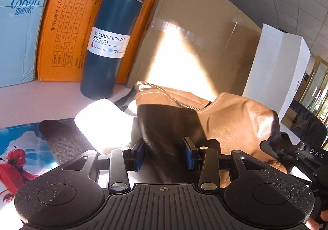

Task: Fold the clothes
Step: 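Carry the folded jacket onto the white cloth and open both tools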

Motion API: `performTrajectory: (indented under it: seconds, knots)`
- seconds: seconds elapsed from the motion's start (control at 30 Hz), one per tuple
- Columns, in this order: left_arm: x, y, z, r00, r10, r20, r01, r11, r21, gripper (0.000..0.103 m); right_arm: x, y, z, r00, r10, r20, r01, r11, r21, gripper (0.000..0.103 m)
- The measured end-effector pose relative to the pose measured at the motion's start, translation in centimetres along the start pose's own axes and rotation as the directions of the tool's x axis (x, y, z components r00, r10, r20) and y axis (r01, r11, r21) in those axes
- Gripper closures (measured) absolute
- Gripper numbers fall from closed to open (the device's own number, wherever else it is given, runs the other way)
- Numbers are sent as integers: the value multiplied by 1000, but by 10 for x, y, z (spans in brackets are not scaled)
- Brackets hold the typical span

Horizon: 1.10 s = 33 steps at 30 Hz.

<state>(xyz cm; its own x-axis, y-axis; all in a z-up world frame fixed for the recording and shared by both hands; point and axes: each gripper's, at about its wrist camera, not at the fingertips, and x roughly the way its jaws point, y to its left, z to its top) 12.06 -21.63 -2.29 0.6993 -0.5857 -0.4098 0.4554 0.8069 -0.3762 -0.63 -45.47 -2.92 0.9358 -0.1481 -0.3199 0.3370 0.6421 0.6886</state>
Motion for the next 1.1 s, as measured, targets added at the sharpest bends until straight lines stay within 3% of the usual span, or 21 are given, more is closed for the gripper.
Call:
performTrajectory:
  seconds: [0.1, 0.13, 0.2, 0.47, 0.8, 0.97, 1.1]
  knots:
    - [-7, -2, 0, 1000, 22, 3, -23, 1000, 11, 46, 8, -6, -1, 999, -41, -29, 41, 999, 14, 50]
    - [-9, -3, 0, 1000, 30, 4, -30, 999, 14, 32, 8, -8, -1, 998, -47, -28, 48, 999, 16, 47]
    - [-15, -5, 0, 999, 44, 10, -44, 999, 22, 15, 9, -8, -1, 998, -63, -20, 63, 998, 6, 38]
    - [-81, 1, -6, 999, 3, 40, -5, 998, 56, 5, 10, -7, 2, 996, -87, 20, 87, 996, -10, 18]
    - [-169, 31, -12, 995, -37, 89, 28, 994, 106, 1, -3, -11, 2, 986, -117, 116, 113, 993, 44, 12]
    - [-206, 52, -13, 989, -48, 142, 33, 994, 107, 0, -9, -9, 0, 969, -183, 166, 176, 983, 56, 6]
    - [-221, 70, -14, 984, -29, 176, 12, 995, 100, 0, -19, 2, -5, 940, -283, 192, 280, 959, 43, 3]
